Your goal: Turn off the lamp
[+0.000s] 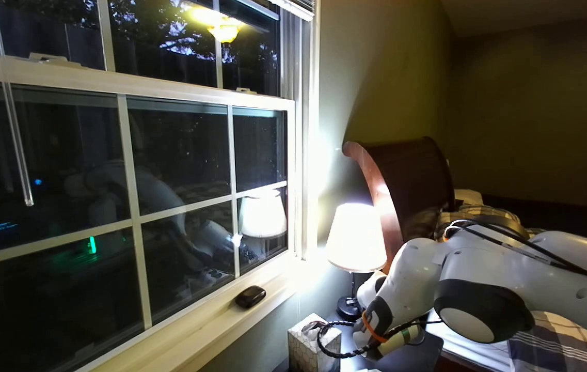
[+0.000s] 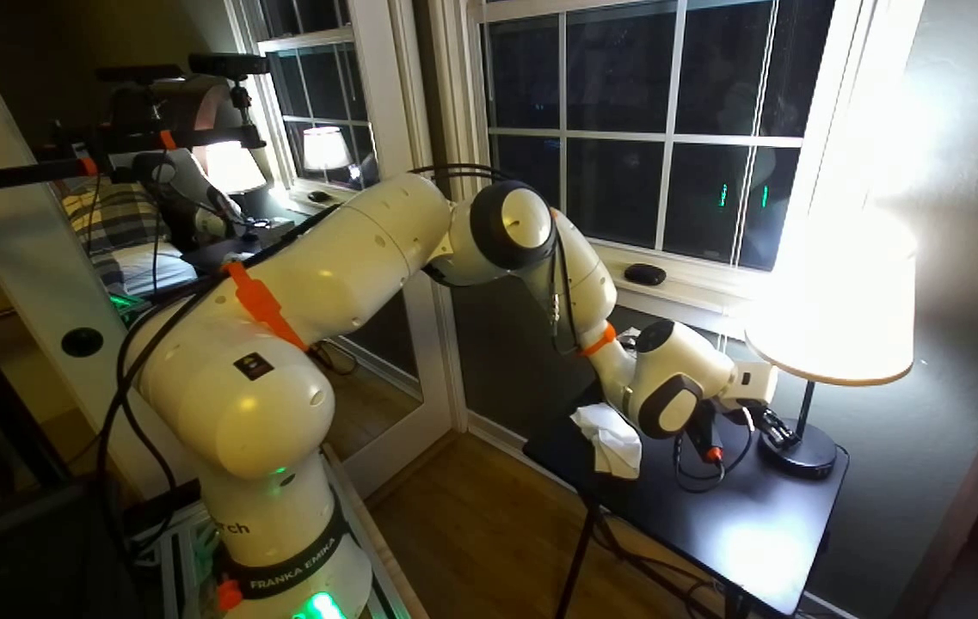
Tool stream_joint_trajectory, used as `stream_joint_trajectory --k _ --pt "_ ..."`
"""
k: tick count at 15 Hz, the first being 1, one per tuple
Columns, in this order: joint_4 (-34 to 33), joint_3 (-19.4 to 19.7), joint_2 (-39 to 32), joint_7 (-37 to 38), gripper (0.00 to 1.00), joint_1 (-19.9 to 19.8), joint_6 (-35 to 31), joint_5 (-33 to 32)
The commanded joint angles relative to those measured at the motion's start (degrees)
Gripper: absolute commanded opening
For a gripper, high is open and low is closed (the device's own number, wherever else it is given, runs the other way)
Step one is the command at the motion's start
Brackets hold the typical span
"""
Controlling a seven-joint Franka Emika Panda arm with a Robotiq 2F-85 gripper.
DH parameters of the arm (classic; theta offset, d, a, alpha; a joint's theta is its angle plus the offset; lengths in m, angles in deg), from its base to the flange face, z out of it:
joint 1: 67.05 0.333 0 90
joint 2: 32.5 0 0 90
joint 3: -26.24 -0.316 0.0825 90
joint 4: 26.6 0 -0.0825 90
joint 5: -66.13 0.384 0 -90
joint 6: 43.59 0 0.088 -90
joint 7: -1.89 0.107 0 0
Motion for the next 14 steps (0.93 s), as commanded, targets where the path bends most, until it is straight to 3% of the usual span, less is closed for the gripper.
stream_joint_trajectory --k 1,14 --pt "-0.2 0.7 -1.0 0.3 0.0 1.0 0.1 0.8" --pt "1.3 3.0 -1.4 0.4 0.0 3.7 1.4 2.7"
